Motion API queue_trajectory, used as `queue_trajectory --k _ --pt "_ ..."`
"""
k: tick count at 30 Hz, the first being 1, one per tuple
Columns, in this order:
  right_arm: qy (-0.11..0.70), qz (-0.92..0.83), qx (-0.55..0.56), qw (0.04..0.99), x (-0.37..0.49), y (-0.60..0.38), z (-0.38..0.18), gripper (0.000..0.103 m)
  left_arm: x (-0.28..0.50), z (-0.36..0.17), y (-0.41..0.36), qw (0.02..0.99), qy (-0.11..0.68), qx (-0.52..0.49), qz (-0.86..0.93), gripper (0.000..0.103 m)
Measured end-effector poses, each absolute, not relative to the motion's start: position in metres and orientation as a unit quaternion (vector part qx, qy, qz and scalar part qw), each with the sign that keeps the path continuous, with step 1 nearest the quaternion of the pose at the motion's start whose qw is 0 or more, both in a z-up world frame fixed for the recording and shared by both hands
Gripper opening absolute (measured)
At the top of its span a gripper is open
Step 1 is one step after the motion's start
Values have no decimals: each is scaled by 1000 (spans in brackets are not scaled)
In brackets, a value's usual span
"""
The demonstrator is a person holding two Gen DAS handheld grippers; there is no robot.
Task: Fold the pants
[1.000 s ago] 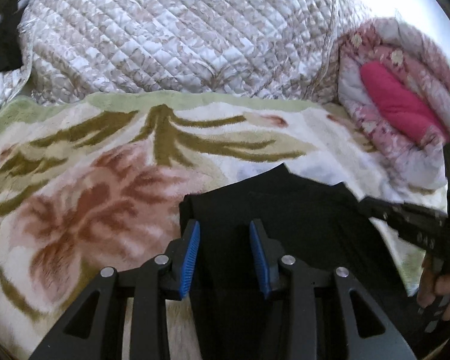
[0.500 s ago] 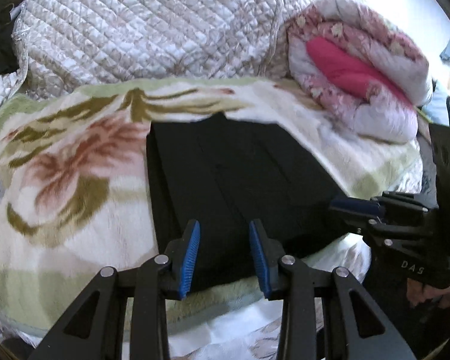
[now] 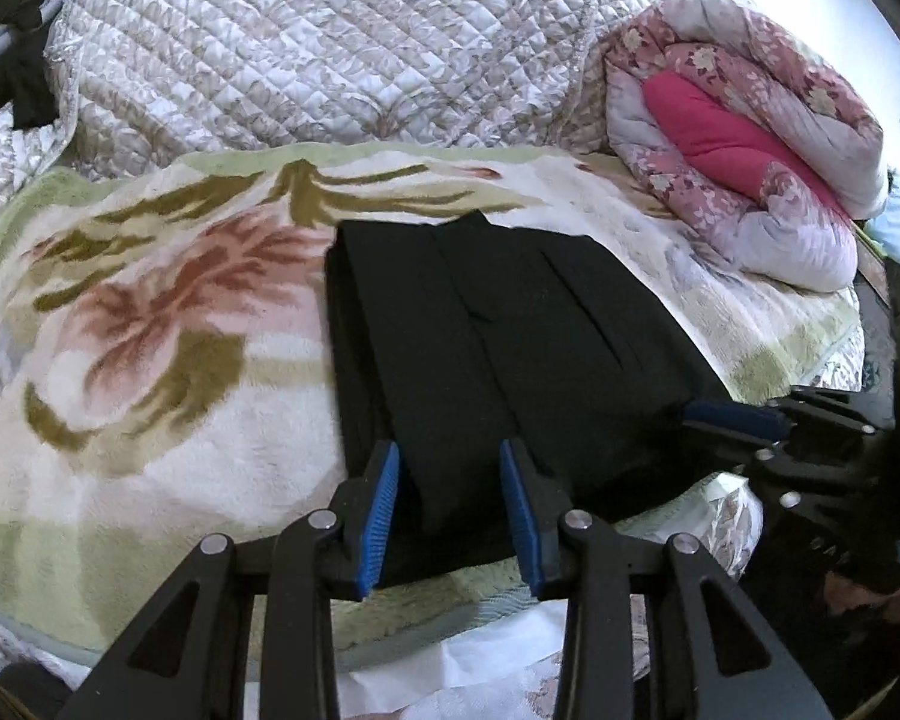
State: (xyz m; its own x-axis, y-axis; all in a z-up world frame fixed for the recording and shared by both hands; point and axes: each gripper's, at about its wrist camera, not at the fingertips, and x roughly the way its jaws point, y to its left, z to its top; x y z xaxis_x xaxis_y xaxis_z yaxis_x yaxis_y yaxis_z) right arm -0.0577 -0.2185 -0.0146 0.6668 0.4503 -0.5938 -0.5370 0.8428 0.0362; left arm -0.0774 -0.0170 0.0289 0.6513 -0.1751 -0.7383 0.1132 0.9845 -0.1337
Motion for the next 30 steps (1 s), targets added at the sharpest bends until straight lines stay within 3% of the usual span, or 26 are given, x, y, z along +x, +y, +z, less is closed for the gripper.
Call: queue_trajectory --k 2,7,30 --pt "300 267 -59 914 -59 -226 -6 18 -78 36 -11 909 407 -44 -74 38" --pt "297 260 -26 918 -56 -246 8 40 -77 46 11 907 410 -79 -56 38" --pt "354 279 75 889 11 -273 -2 40 -29 25 15 885 441 -131 -76 41"
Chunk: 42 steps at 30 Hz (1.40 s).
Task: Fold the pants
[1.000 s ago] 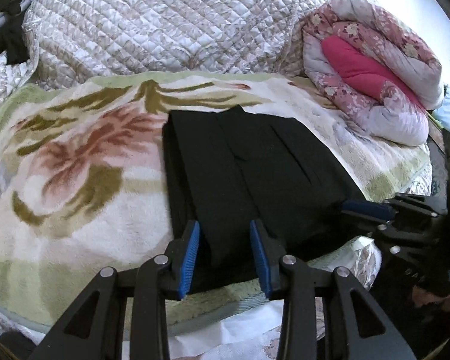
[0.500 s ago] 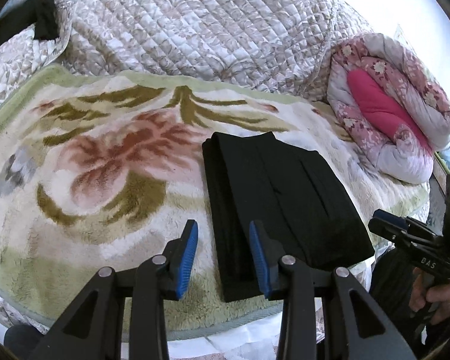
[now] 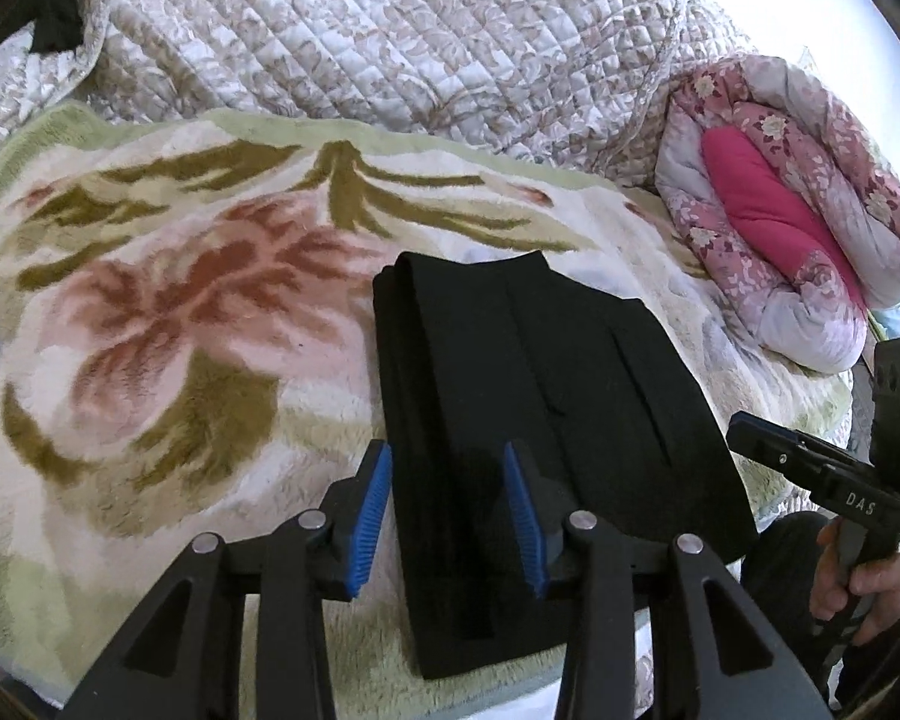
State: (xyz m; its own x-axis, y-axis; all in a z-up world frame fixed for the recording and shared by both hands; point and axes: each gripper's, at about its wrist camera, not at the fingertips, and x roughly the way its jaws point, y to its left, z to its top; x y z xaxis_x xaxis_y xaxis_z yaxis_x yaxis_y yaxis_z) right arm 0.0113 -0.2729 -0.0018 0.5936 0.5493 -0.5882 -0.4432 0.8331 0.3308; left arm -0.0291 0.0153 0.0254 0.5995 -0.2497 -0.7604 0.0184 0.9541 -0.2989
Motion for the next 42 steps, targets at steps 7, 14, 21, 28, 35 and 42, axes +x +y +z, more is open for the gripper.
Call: queue_trajectory --k 7,14,21,28,35,42 --pt "368 294 99 876 40 -273 -9 40 -13 16 23 879 442 -159 -80 50" --pt "382 307 149 859 60 -280 -21 44 1 12 27 873 439 -193 -95 50" --pt "392 326 178 842 43 -283 -30 44 -17 3 26 864 440 -218 -109 54" --pt "399 343 201 827 28 -288 -40 45 -34 1 25 865 433 -224 -116 55" --pt "397 337 190 832 44 -276 -32 45 -7 0 21 868 431 -217 -120 59" --pt "398 327 201 833 40 -277 -33 29 -15 6 17 876 428 -199 -104 44"
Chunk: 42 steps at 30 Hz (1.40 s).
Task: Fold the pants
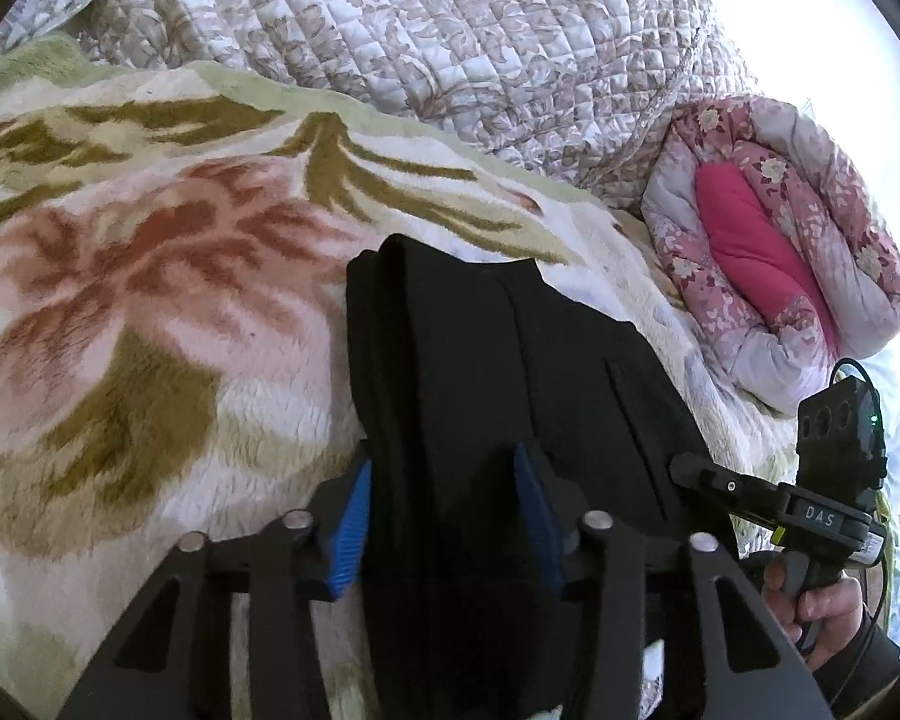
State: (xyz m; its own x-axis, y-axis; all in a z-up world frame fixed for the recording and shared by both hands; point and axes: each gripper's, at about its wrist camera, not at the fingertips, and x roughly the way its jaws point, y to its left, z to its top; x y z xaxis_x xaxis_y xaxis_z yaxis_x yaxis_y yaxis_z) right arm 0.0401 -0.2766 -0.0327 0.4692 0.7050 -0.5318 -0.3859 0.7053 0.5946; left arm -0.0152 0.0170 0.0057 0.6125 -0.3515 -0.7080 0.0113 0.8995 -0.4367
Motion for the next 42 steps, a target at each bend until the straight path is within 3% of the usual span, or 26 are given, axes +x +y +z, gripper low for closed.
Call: queue_trajectory --k 13,27,42 --pt "386 319 188 845 27 -270 -11 17 -23 35 9 885 423 -169 -99 24" --pt "335 356 138 862 44 -227 45 17 6 72 30 909 385 -131 -87 23" --pt "329 362 125 863 163 -175 53 17 116 60 82 917 379 -110 -61 23"
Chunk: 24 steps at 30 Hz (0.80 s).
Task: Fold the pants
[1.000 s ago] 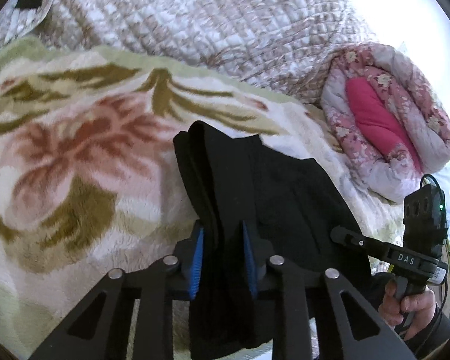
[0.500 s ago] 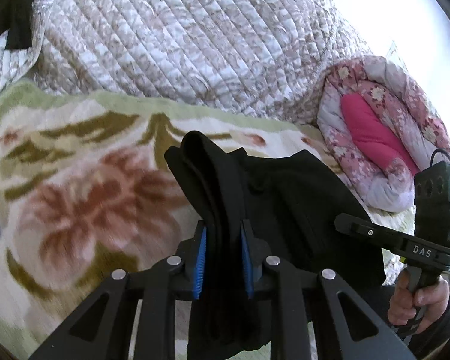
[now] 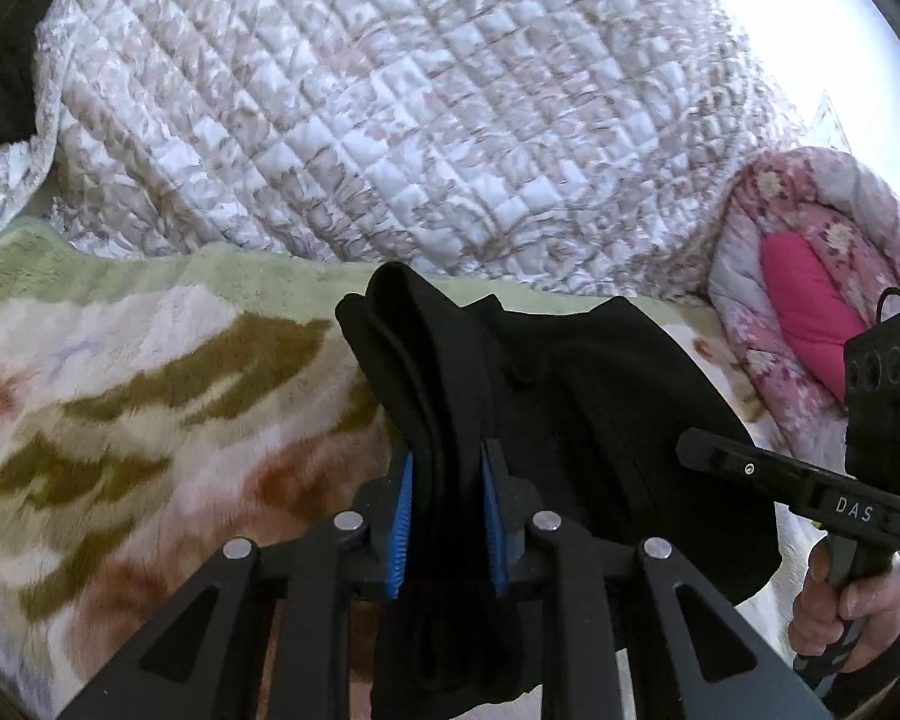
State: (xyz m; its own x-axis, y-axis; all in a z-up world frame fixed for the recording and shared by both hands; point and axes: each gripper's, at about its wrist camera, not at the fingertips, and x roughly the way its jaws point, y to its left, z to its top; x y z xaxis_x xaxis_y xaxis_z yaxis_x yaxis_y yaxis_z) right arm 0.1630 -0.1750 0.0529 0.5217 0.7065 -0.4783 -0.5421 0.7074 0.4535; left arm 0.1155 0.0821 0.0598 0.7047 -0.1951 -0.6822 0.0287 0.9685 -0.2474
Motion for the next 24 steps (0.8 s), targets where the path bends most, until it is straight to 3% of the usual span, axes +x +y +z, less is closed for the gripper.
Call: queue_trajectory --k 4,7,9,18,20,21,24 --pt "366 338 122 858 188 -173 26 22 129 28 92 908 403 -109 -47 28" --pt "370 319 124 864 190 -185 14 36 124 17 106 906 399 -132 -53 33" --pt "361 302 125 873 186 -194 17 40 119 18 110 907 396 -135 -49 34" --pt "299 281 22 912 120 -174 42 40 75 56 93 932 344 -110 -25 31" --pt "296 283 -2 913 106 -165 40 36 62 60 80 934 341 -101 -38 31" --pt "297 286 -16 911 100 -158 37 27 57 58 73 934 342 -94 -44 31" --pt "314 289 -36 903 97 -146 23 25 56 41 58 929 361 -68 -44 31"
